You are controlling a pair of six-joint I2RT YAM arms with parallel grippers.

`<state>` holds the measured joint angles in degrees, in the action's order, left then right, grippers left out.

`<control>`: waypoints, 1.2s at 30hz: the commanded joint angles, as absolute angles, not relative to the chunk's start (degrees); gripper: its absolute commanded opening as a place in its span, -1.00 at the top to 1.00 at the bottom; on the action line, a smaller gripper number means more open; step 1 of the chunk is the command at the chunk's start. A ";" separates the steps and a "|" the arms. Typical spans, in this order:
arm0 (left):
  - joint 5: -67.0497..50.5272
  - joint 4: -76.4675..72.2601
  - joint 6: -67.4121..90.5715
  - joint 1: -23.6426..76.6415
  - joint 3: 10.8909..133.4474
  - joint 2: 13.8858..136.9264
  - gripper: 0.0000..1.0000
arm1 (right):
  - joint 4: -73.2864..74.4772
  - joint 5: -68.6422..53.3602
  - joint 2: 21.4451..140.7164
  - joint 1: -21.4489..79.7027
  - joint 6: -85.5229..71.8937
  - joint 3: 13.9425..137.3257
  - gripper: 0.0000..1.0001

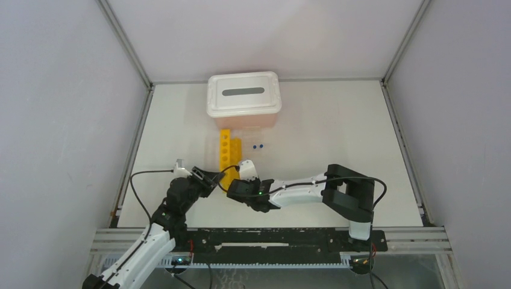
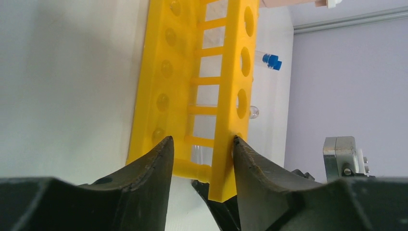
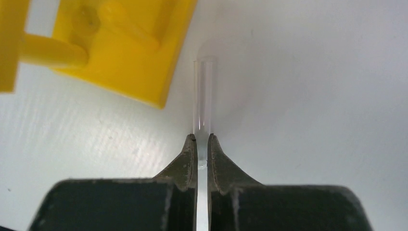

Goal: Organize the chemistry lab equipment
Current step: Pick up the test tube at the center of the board.

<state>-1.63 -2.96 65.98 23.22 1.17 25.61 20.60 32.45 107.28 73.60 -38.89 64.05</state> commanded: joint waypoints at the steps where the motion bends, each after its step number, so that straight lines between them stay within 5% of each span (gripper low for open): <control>1: -1.54 5.92 63.81 23.21 -8.29 23.78 -0.10 | 22.79 30.23 101.99 74.13 -36.82 61.88 0.95; 27: -3.55 17.06 61.68 23.21 -2.81 9.41 -0.29 | 24.10 18.73 85.44 74.43 -26.43 59.39 0.91; 36: -5.81 27.54 61.44 23.20 -0.44 -5.11 -0.29 | 24.07 8.97 81.74 72.37 -20.97 60.41 0.88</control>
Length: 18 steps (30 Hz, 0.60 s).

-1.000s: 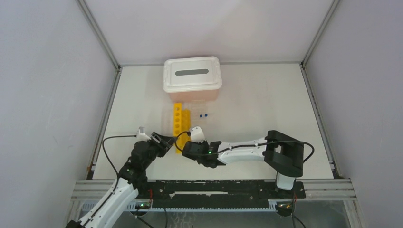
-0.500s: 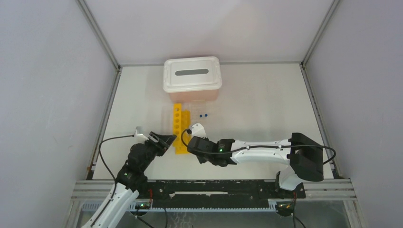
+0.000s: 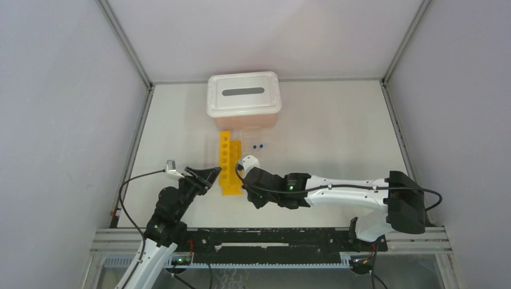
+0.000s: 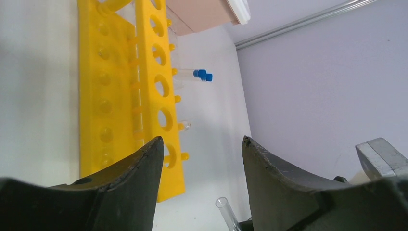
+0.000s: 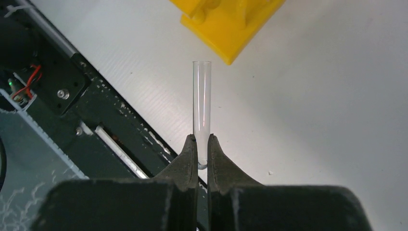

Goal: Organize the chemistry lab equipment
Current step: Pick up the test tube at the center of the board.

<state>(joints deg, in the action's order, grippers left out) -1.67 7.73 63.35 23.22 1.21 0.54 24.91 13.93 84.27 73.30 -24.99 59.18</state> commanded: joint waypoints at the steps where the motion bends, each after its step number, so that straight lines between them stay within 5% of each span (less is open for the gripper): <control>1: -6.80 27.71 61.29 23.20 -0.42 -5.21 -0.29 | 24.20 7.92 81.40 72.12 -20.23 60.73 0.87; 18: -17.86 17.77 60.09 24.11 -1.73 -0.49 -0.22 | 24.42 -8.93 74.77 63.08 -11.51 61.69 0.84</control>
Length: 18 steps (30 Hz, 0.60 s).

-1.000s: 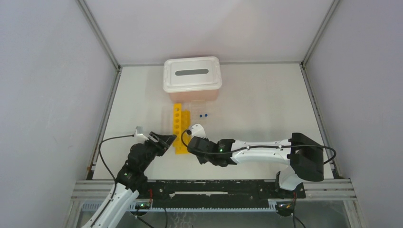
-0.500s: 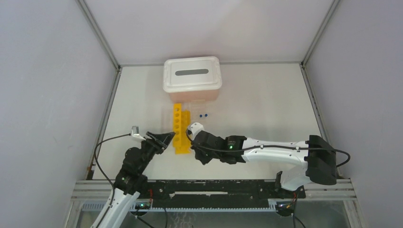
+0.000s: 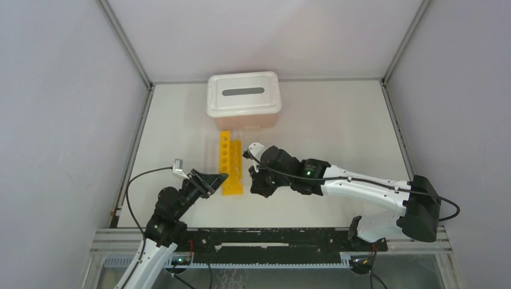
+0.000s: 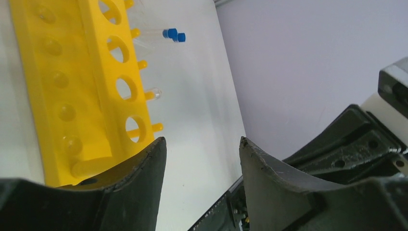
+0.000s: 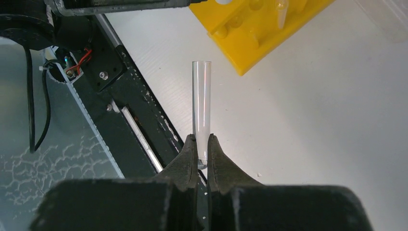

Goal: Organize the chemistry lab equipment
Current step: Pick up the test tube at the center of the board.

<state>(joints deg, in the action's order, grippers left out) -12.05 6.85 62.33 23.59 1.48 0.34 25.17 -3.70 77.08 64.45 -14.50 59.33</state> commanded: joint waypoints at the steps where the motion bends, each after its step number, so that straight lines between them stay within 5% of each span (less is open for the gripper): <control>1: -18.02 16.94 59.96 24.28 -1.61 0.74 -0.22 | 24.50 -9.58 74.64 62.84 -11.23 61.70 0.84; 18: -20.81 7.26 61.18 25.49 1.43 8.78 -0.24 | 25.67 -15.57 77.13 59.53 -8.79 61.36 0.82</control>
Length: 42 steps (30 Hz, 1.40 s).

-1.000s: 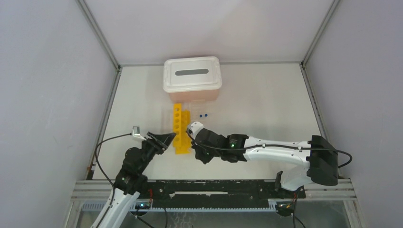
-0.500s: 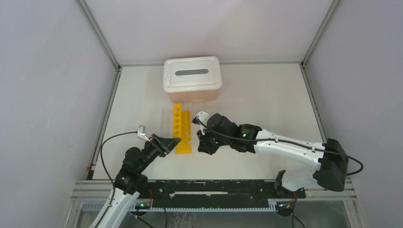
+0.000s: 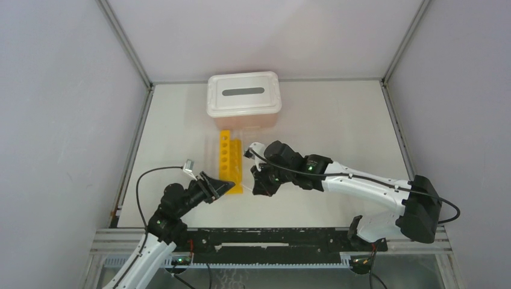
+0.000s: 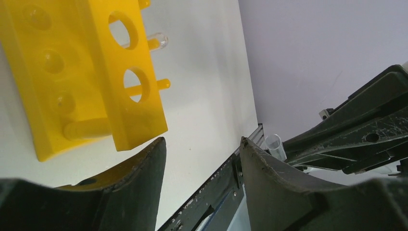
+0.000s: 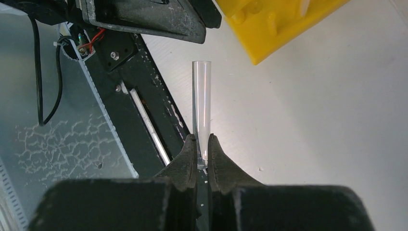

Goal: Organize the chemistry lab equipment
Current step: Pick up the test tube at the center of the board.

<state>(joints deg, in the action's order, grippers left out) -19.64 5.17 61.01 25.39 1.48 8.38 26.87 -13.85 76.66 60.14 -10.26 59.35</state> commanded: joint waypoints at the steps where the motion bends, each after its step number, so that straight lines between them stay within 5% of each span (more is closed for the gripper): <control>1: -20.86 6.98 61.58 25.52 1.29 8.68 -0.24 | 25.60 -15.79 77.21 59.53 -8.79 61.35 0.82; 42: -27.04 -4.74 68.35 25.75 4.66 14.34 -0.17 | 21.33 -22.30 88.38 58.47 -7.65 65.93 0.81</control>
